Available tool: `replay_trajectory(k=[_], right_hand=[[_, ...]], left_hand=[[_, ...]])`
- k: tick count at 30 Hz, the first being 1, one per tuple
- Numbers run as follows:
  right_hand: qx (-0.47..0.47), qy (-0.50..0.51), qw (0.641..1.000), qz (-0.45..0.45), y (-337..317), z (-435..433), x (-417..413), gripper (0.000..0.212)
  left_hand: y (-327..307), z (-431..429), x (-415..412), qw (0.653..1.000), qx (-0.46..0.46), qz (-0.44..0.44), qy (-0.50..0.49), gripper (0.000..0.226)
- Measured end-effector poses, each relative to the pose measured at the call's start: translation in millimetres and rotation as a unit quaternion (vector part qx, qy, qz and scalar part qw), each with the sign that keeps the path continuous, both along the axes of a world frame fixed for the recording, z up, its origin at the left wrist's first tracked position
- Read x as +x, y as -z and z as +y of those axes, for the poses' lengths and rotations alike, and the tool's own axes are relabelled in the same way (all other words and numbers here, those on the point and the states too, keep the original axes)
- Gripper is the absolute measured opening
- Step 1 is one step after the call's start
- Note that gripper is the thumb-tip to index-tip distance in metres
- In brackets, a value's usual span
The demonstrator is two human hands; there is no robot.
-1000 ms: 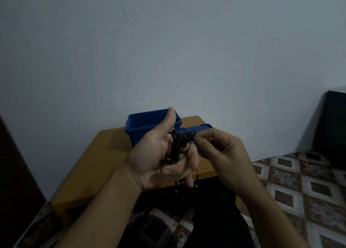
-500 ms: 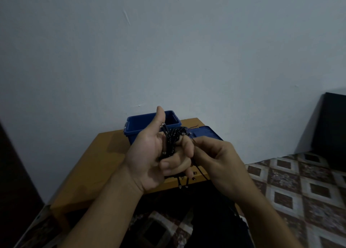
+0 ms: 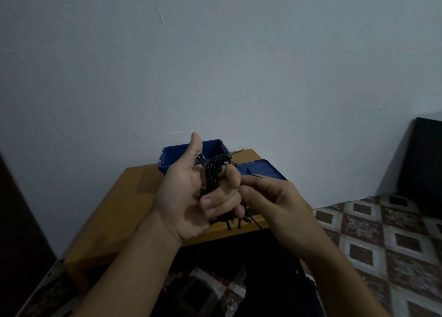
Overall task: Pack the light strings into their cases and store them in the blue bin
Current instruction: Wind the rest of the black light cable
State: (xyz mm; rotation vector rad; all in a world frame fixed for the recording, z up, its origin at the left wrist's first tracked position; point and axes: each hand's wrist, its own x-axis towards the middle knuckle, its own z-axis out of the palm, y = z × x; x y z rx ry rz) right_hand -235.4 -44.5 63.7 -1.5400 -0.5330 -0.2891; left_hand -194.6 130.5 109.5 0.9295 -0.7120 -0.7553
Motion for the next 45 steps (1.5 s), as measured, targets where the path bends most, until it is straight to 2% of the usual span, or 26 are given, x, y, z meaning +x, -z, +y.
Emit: replay_trajectory(k=[7, 12, 18, 22, 27, 33, 40, 45], right_hand=[[0.039, 0.015, 0.999, 0.002, 4.6, 1.7, 6.7, 0.02], [0.03, 0.032, 0.998, 0.033, 5.5, 1.2, 6.7, 0.02], [-0.011, 0.008, 0.997, 0.078, 4.2, 2.6, 4.5, 0.02], [-0.077, 0.001, 0.993, 0.084, 3.5, 1.9, 3.0, 0.024], [-0.157, -0.029, 0.983, 0.096, 4.7, 3.5, 1.9, 0.027], [-0.105, -0.074, 0.986, 0.108, 3.3, -1.2, 1.6, 0.029], [-0.054, -0.122, 0.985, 0.113, 1.4, -1.2, 1.8, 0.025], [-0.052, -0.108, 0.987, 0.109, 0.8, -1.1, 1.5, 0.023]], left_hand=[[-0.6, -1.5, -0.7, 0.998, -0.027, 0.008, 0.051, 0.094], [-2.6, -5.8, -3.8, 0.999, -0.033, 0.005, 0.029, 0.094], [-6.5, -6.3, -2.8, 0.995, -0.094, 0.039, -0.023, 0.093], [-4.4, -7.5, -4.2, 0.99, -0.093, 0.046, -0.093, 0.094], [-3.8, -13.6, -11.6, 0.987, -0.074, 0.05, -0.133, 0.095], [-9.7, -17.1, -16.5, 0.981, -0.066, 0.026, -0.179, 0.094], [-10.7, -23.2, -18.3, 0.961, -0.053, -0.06, -0.266, 0.088], [-8.6, -23.6, -17.3, 0.949, -0.026, -0.098, -0.297, 0.087]])
